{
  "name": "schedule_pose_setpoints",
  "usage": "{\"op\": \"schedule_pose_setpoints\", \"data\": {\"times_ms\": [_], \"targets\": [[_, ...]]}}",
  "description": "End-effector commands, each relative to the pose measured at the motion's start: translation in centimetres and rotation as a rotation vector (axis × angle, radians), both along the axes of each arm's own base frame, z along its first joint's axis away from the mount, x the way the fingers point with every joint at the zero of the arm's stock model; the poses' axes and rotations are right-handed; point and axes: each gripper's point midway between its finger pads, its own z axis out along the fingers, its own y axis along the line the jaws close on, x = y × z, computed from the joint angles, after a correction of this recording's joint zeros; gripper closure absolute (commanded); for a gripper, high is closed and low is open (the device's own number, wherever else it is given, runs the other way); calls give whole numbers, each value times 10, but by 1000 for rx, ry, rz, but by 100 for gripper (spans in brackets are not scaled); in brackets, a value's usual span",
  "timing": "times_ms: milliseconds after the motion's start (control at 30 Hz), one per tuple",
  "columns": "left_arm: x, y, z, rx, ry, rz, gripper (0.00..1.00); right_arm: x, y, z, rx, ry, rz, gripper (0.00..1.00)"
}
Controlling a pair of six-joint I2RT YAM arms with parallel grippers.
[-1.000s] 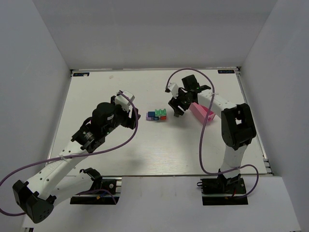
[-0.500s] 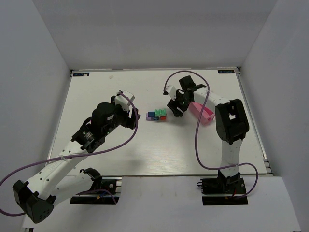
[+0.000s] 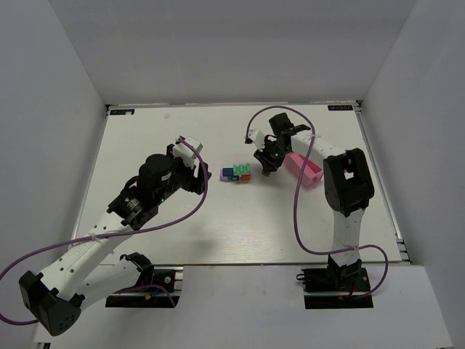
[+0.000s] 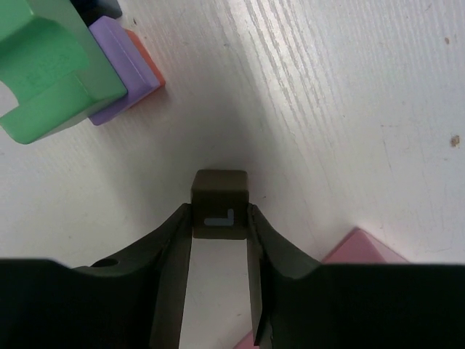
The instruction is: Build the wood block tower
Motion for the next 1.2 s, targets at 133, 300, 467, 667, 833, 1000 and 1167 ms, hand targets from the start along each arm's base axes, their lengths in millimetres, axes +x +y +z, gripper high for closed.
{"op": "schedule_pose_setpoints", "data": {"times_ms": [133, 300, 467, 667, 833, 1000, 1167], "targets": [[1, 3, 6, -10, -22, 9, 18, -2, 4, 36, 43, -39, 39, 87], [1, 3, 6, -10, -22, 9, 18, -9, 5, 71, 71, -109, 64, 88], [1, 3, 6, -10, -22, 9, 18, -17, 5, 93, 86, -147, 109, 88], [1, 3, 6, -10, -22, 9, 18, -29, 19, 120, 129, -160, 224, 88], [1, 3, 6, -10, -22, 9, 18, -42, 37, 134, 172, -164, 363, 88], [1, 3, 6, -10, -22, 9, 18, -52, 53, 129, 160, -126, 466, 88], [1, 3, 6, -10, -22, 9, 18, -51, 64, 116, 133, -95, 498, 88]]}}
